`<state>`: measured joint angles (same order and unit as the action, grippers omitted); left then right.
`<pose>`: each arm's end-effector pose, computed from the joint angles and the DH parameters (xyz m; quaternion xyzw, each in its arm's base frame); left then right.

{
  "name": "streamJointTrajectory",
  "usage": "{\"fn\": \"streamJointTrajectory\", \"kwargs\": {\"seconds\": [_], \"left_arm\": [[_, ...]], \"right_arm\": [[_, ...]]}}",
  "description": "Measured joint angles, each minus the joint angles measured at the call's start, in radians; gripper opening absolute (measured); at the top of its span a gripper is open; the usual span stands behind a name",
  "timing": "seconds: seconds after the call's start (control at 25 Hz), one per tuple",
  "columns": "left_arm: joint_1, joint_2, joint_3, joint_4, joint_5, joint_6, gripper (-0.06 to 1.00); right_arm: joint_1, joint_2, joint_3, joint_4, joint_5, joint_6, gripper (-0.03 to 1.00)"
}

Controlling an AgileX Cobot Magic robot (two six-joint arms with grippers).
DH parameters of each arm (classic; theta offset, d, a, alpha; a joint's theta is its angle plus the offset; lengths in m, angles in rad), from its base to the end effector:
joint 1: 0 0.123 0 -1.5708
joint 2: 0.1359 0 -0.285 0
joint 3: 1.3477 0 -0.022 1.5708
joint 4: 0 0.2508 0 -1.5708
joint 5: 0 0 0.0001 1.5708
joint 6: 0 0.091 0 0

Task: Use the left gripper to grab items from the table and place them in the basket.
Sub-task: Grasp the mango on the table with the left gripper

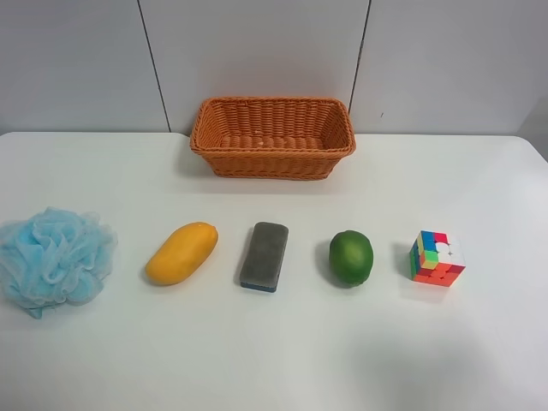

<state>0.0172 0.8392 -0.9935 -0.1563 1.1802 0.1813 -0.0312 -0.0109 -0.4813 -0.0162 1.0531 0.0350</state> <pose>0.1320 -0.0108 0.3678 0.0719 0.9449 -0.0468 0.3161 -0.0041 -0.0012 0.2727 0.0285 0.8528 -0.0071 0.5214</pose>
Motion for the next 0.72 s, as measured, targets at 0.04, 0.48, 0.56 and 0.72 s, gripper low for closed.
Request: {"fn": "streamJointTrajectory", "kwargs": {"seconds": [0.04,0.48,0.56,0.72], "left_arm": [[-0.022,0.055,-0.023,0.005,0.0,-0.008,0.99],[-0.419,0.602,-0.262,0.211,-0.016,-0.332,0.99],[-0.46,0.682,-0.272,0.208,-0.05,-0.363,0.99],[-0.499,0.812,-0.273,0.178,-0.135,-0.378,0.99]], "right_arm": [[0.0,0.0,0.0,0.0,0.0,0.0,0.99],[0.0,0.0,0.0,0.0,0.0,0.0,0.99],[0.0,0.0,0.0,0.0,0.0,0.0,0.99],[0.0,0.0,0.0,0.0,0.0,0.0,0.99]]}}
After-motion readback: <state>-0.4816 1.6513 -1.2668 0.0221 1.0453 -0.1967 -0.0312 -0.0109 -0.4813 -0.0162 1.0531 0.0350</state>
